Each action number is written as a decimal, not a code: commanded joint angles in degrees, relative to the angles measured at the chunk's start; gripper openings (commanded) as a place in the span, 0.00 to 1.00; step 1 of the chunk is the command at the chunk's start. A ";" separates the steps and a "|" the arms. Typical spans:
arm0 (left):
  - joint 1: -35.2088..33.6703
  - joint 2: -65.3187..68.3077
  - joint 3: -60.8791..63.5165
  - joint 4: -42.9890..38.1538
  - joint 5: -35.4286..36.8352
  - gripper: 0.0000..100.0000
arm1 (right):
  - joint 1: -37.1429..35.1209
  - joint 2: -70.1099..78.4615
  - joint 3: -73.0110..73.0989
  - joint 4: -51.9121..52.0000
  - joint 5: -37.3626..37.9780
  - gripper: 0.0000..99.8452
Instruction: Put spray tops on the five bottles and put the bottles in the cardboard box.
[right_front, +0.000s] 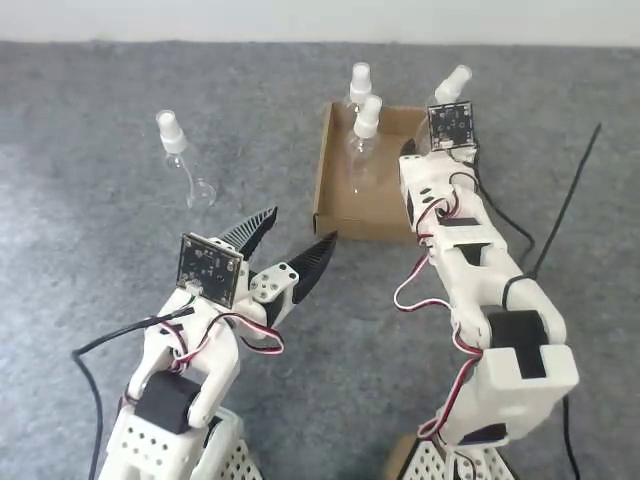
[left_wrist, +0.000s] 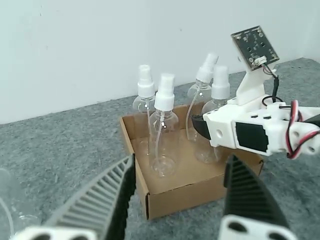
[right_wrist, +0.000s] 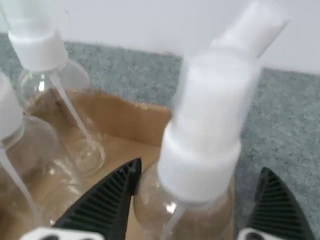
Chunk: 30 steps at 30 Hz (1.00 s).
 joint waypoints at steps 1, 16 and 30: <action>0.00 0.44 -0.48 -1.49 -0.35 0.26 | 0.40 -4.62 -1.14 0.48 0.18 0.33; -0.09 0.26 -0.48 -1.49 -0.35 0.26 | 0.40 -6.64 -2.20 2.86 0.26 0.39; -0.18 0.35 -0.48 -1.49 -0.35 0.26 | 0.40 -11.30 -2.11 6.02 0.26 0.47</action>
